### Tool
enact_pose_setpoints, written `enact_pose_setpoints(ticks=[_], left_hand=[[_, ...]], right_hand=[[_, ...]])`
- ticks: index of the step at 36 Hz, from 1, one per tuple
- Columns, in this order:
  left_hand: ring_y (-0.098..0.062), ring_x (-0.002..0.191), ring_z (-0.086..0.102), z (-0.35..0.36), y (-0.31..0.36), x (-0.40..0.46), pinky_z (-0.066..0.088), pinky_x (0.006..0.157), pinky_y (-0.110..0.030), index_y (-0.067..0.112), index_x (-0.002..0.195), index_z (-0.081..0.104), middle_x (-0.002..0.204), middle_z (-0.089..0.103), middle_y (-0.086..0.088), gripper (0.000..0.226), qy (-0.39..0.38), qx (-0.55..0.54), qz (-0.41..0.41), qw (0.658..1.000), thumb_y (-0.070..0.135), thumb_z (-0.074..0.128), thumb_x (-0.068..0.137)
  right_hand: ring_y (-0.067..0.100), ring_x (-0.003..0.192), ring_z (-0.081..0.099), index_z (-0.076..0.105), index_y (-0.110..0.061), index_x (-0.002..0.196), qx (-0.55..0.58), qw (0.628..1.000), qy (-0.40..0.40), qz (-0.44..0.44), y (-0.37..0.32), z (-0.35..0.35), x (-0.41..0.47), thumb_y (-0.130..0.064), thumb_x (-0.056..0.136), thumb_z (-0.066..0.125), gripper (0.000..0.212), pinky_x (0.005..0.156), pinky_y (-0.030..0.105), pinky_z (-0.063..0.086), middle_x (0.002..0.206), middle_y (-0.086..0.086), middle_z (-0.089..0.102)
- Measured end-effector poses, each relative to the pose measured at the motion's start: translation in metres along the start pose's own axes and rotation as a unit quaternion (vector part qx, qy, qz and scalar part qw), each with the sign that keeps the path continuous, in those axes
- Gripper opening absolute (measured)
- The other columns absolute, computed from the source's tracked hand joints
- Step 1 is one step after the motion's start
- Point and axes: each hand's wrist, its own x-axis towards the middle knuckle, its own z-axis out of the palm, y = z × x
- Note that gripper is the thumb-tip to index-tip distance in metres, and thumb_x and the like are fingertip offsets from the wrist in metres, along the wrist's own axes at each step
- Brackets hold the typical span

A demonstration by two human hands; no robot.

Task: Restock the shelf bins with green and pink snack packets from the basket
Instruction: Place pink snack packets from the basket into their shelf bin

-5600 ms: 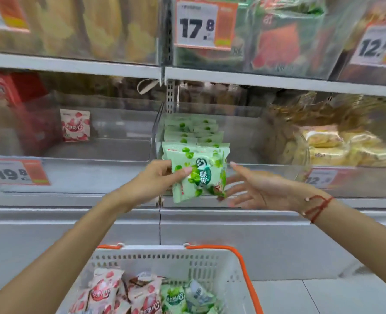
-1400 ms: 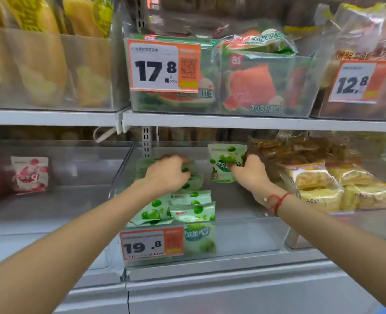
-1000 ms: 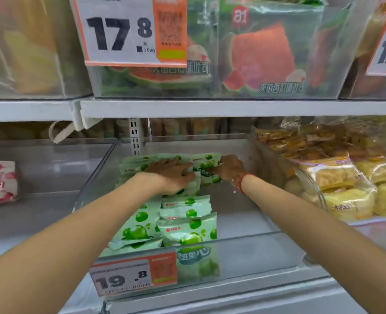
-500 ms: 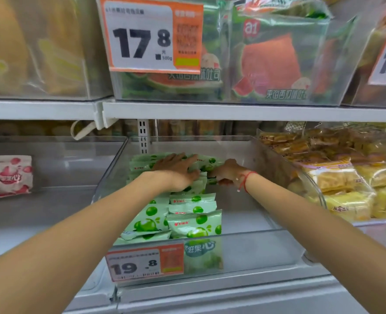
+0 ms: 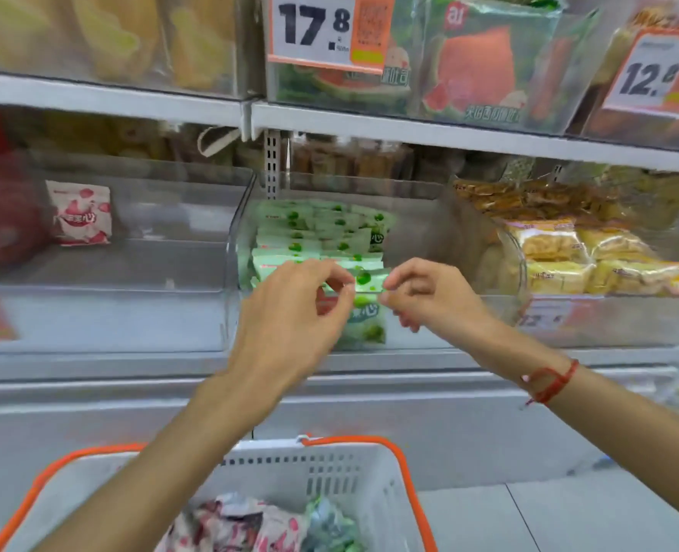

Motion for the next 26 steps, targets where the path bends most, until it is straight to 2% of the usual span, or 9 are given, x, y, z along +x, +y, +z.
enact_pose_setpoints(ticks=[2,5,9,12,15,17,22,24,26], left_hand=[[0.005,0.084,0.052,0.007,-0.008,-0.033,0.037,0.071,-0.008,0.033,0.091,0.067,0.088,0.064,0.021,0.008,-0.007,-0.019,-0.027,0.999,0.033,0.060,0.088],[-0.001,0.086,0.057,0.021,-0.026,-0.079,0.044,0.072,-0.025,0.036,0.092,0.066,0.088,0.063,0.021,0.008,-0.063,-0.026,-0.102,0.992,0.033,0.059,0.089],[0.001,0.091,0.057,0.041,-0.054,-0.130,0.042,0.071,-0.023,0.042,0.097,0.063,0.089,0.059,0.024,0.011,-0.155,-0.011,-0.188,0.970,0.036,0.055,0.091],[0.000,0.102,0.057,0.058,-0.080,-0.163,0.047,0.080,-0.024,0.038,0.110,0.062,0.106,0.062,0.023,0.019,-0.229,0.021,-0.218,0.948,0.034,0.054,0.094],[-0.009,0.111,0.057,0.077,-0.104,-0.199,0.048,0.091,-0.029,0.030,0.121,0.060,0.123,0.062,0.012,0.028,-0.294,0.062,-0.217,0.929,0.027,0.053,0.094],[-0.016,0.121,0.051,0.092,-0.115,-0.227,0.044,0.096,-0.033,0.027,0.129,0.053,0.135,0.054,0.004,0.034,-0.364,0.131,-0.189,0.903,0.026,0.048,0.096],[-0.027,0.148,-0.002,0.104,-0.135,-0.283,0.004,0.118,-0.047,0.029,0.149,0.026,0.161,-0.004,0.000,0.049,-0.560,0.205,-0.108,0.796,0.038,0.034,0.102],[-0.028,0.147,-0.009,0.105,-0.140,-0.290,-0.003,0.117,-0.048,0.031,0.150,0.024,0.160,-0.011,-0.001,0.050,-0.562,0.215,-0.094,0.793,0.041,0.032,0.102],[-0.027,0.147,-0.008,0.108,-0.142,-0.292,-0.003,0.117,-0.047,0.031,0.149,0.027,0.161,-0.009,0.000,0.049,-0.560,0.212,-0.099,0.795,0.041,0.033,0.101]], right_hand=[[0.007,0.039,0.050,0.059,-0.017,0.075,-0.011,0.998,-0.061,0.025,0.014,0.020,-0.020,-0.002,0.083,0.068,0.019,0.042,0.019,0.042,0.045,-0.007,0.054],[0.004,0.043,0.054,0.062,-0.019,0.077,-0.087,0.978,-0.176,0.071,0.041,0.050,-0.045,-0.005,0.083,0.066,0.016,0.045,0.015,0.043,0.054,-0.005,0.059],[0.005,0.049,0.059,0.062,-0.020,0.083,-0.166,0.930,-0.294,0.145,0.091,0.089,-0.071,-0.007,0.085,0.062,0.013,0.051,0.012,0.046,0.062,-0.003,0.062],[0.010,0.057,0.060,0.064,-0.018,0.090,-0.204,0.888,-0.361,0.198,0.126,0.115,-0.085,-0.009,0.089,0.058,0.011,0.057,0.013,0.049,0.059,-0.017,0.059],[0.025,0.090,0.066,0.060,-0.002,0.119,-0.281,0.828,-0.432,0.222,0.160,0.147,-0.098,-0.016,0.093,0.055,0.030,0.080,0.030,0.053,0.104,0.003,0.065],[0.032,0.112,0.057,0.050,0.000,0.130,-0.330,0.799,-0.444,0.234,0.182,0.167,-0.110,-0.021,0.093,0.053,0.042,0.093,0.038,0.049,0.130,0.016,0.054],[0.032,0.131,0.038,0.028,-0.010,0.145,-0.448,0.766,-0.433,0.160,0.224,0.190,-0.144,-0.004,0.088,0.053,0.062,0.105,0.043,0.039,0.144,0.013,0.038],[0.031,0.130,0.038,0.032,-0.013,0.143,-0.500,0.747,-0.426,0.104,0.233,0.190,-0.154,-0.002,0.086,0.057,0.063,0.102,0.045,0.040,0.140,0.011,0.041],[0.031,0.125,0.042,0.040,-0.011,0.136,-0.510,0.758,-0.401,0.069,0.238,0.188,-0.159,0.004,0.084,0.057,0.057,0.096,0.042,0.044,0.131,0.013,0.048]])
